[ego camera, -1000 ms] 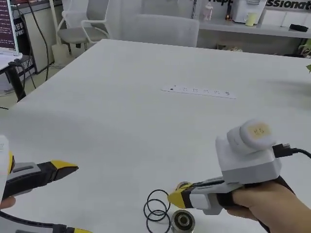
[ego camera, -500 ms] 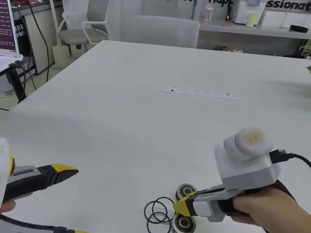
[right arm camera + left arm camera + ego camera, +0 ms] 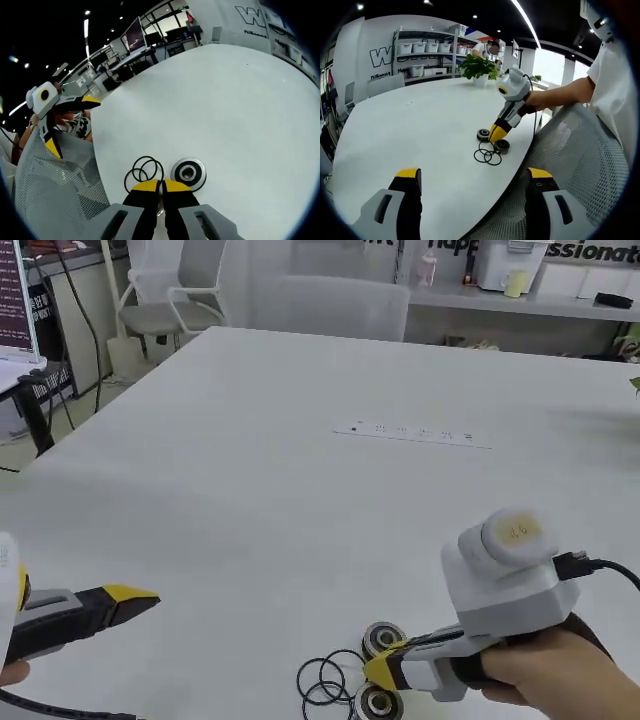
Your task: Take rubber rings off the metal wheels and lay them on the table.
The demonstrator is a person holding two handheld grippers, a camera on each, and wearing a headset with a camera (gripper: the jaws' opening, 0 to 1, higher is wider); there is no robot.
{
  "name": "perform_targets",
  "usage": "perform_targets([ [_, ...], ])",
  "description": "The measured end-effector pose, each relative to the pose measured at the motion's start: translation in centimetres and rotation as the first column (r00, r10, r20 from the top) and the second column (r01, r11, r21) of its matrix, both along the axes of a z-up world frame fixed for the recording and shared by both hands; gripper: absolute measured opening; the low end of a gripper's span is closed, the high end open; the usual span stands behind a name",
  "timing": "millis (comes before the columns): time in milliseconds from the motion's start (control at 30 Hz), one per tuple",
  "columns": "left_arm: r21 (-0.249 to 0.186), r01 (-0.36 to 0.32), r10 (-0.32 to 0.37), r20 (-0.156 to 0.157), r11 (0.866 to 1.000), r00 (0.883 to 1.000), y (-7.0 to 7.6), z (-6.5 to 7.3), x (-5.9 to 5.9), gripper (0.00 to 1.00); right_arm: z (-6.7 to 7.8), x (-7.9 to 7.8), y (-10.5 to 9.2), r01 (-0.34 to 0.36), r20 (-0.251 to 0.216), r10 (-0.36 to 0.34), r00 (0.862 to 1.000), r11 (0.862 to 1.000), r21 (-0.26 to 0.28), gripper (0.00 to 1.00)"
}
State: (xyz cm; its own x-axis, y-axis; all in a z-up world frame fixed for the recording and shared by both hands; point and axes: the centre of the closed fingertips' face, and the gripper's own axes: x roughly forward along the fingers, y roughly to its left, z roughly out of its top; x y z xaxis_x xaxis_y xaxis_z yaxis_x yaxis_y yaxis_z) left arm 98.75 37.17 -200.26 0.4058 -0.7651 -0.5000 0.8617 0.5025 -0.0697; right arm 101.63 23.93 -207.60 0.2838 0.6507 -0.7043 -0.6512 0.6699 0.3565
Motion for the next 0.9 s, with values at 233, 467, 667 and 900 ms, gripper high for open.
perform_targets([
  [233,0.002,-0.002,0.002,0.000,1.000,1.000,0.0,0.0,0.0,0.84,0.2,0.2,-0.2,0.003,0.005,-0.003,1.000,1.000,0.000,0.01],
  [467,0.004,0.002,-0.002,0.002,1.000,1.000,0.0,0.0,0.0,0.84,1.4,0.8,-0.4,0.032,0.024,-0.033,0.999,0.999,0.034,0.02],
  [667,0.012,0.023,-0.023,0.015,1.000,1.000,-0.2,0.1,-0.2,0.84,2.6,1.6,-0.9,0.070,0.047,-0.074,0.996,0.995,0.074,0.02],
  [900,0.044,0.106,-0.109,0.063,0.993,0.992,-1.1,1.1,-0.6,0.86,3.2,2.6,-2.1,0.130,0.051,-0.137,0.989,0.984,0.118,0.01],
])
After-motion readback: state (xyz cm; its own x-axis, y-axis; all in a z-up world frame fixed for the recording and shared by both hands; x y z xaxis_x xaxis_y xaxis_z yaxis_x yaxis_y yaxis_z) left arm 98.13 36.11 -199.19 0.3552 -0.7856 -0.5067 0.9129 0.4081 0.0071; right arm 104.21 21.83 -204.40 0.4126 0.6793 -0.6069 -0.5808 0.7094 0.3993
